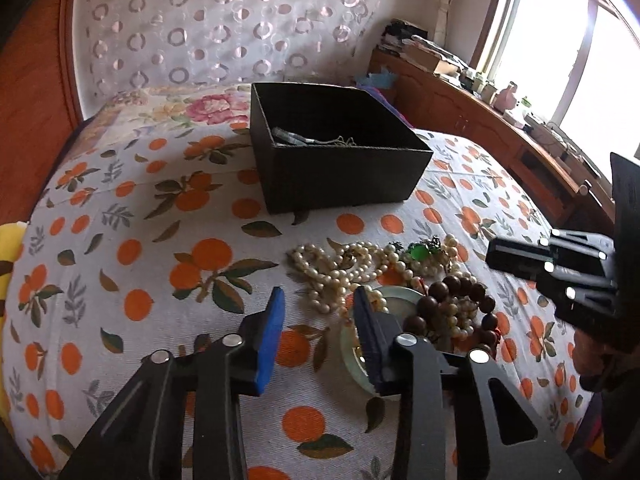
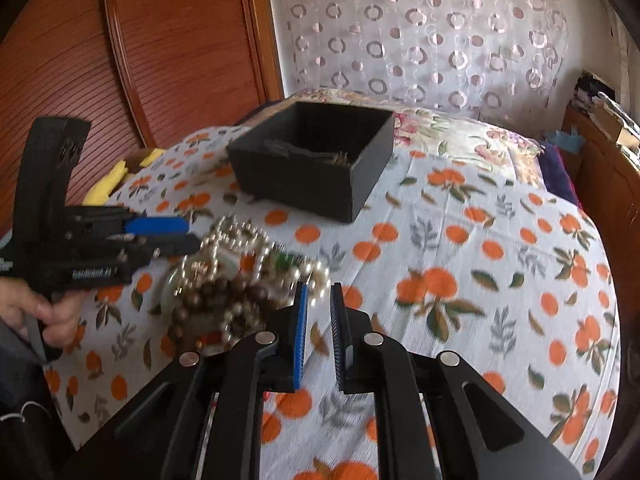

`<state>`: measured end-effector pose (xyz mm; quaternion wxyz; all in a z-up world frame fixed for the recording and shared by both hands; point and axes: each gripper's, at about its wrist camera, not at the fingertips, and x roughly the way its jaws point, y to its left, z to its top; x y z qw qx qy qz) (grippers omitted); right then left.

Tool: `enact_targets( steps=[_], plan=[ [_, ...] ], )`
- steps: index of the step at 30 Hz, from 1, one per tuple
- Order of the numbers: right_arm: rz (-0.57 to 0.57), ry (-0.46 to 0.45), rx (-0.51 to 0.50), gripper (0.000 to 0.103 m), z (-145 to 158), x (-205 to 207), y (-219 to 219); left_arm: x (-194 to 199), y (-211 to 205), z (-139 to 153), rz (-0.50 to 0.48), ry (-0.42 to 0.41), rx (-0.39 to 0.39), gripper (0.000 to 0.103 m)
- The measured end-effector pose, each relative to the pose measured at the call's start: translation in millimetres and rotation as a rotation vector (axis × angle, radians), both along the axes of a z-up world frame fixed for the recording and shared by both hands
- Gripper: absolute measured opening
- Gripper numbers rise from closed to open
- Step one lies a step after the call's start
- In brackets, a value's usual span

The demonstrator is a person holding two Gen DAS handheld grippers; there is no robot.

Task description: Organize jewelry

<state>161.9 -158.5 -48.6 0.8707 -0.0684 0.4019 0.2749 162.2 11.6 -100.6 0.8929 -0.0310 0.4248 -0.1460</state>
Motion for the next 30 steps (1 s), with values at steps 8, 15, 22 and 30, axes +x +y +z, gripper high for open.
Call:
enact_targets(
  steps=[8,15,22,30],
  plan=[
    [0.006,0.027,0.009,0.013,-8,-8,0,5,-4,1,-0.011,0.018,-0.014,0.024],
    [0.010,0.033,0.017,0.013,-7,-11,-1,9,-10,0,-0.034,0.027,-0.045,0.012],
    [0.013,0.037,0.030,0.027,-5,-16,0,4,-9,7,-0.020,0.009,-0.044,0.004],
    [0.022,0.059,0.024,0.027,-12,-12,10,-15,8,38,0.043,-0.082,-0.039,0.004]
  ],
)
